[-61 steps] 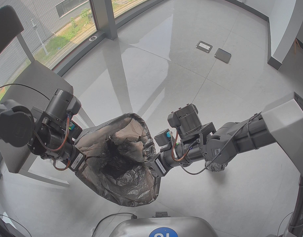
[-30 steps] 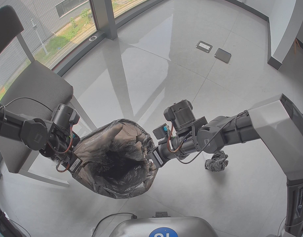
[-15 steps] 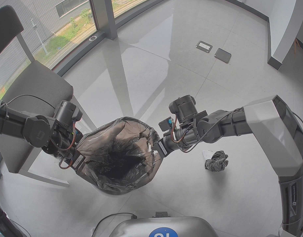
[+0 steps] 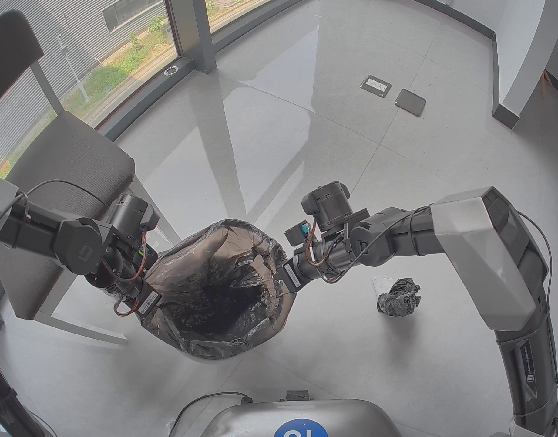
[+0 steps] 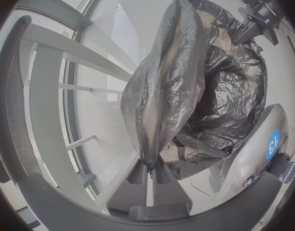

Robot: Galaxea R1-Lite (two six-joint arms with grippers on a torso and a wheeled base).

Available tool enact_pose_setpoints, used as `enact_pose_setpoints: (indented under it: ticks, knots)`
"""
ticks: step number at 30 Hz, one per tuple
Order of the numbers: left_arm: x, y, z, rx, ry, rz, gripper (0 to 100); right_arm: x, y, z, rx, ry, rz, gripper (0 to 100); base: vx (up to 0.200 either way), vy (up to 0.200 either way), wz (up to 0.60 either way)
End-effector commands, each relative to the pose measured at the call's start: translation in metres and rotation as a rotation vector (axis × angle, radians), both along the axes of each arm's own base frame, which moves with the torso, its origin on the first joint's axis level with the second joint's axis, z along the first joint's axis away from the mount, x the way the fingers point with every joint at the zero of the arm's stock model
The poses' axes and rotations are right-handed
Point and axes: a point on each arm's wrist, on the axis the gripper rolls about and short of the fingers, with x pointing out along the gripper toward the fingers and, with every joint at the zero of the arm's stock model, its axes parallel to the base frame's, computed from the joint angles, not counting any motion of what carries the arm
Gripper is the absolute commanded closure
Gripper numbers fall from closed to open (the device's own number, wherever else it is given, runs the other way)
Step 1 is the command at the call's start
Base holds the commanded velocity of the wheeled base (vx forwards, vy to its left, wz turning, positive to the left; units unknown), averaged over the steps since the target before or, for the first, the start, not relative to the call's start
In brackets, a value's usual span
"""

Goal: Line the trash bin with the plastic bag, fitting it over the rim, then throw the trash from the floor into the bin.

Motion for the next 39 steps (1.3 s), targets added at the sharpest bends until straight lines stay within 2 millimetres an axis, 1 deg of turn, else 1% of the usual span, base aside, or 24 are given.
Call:
enact_pose_setpoints:
  ticks: [1,2,3,9,12,17,18,24,27,32,39]
  knots:
    - [0.002,-0.001,-0.002,-0.001,0.002,0.002,100,0.001,0.000,-0.006,-0.006,0.007,0.000,100,0.000,0.000,0.00]
    - [0.003,0.001,-0.001,-0.002,-0.001,0.008,100,0.001,0.001,-0.005,-0.004,0.005,0.000,100,0.000,0.000,0.00]
    - [0.002,0.001,0.000,-0.004,-0.006,0.008,100,0.001,0.001,-0.005,-0.002,0.005,-0.002,0,0.000,0.000,0.00]
    - [-0.001,0.002,0.003,-0.006,-0.008,0.012,100,0.000,0.001,0.000,0.002,0.001,0.000,0,0.000,0.000,0.00]
    - [-0.003,0.003,0.005,-0.006,-0.013,0.013,100,-0.003,0.001,0.011,0.011,-0.016,0.004,0,0.000,0.000,0.00]
    - [-0.003,0.003,0.005,-0.008,-0.016,0.015,100,-0.004,-0.001,0.019,0.021,-0.030,0.002,0,0.000,0.000,0.00]
    - [-0.004,0.003,0.005,-0.007,-0.015,0.016,100,-0.005,-0.001,0.024,0.026,-0.038,0.004,0,0.000,0.000,0.00]
    - [-0.002,0.008,0.001,0.013,-0.001,0.030,100,-0.009,0.002,0.036,0.039,-0.062,0.016,0,0.000,0.000,0.00]
    - [-0.002,0.008,0.001,0.025,0.000,0.032,100,-0.009,0.002,0.036,0.039,-0.062,0.016,0,0.000,0.000,0.00]
    - [-0.003,0.010,-0.007,0.069,0.021,0.049,100,-0.010,0.001,0.041,0.042,-0.075,0.020,0,0.000,0.000,0.00]
    - [-0.003,0.010,-0.008,0.081,0.030,0.053,100,-0.011,0.002,0.042,0.043,-0.076,0.022,0,0.000,0.000,0.00]
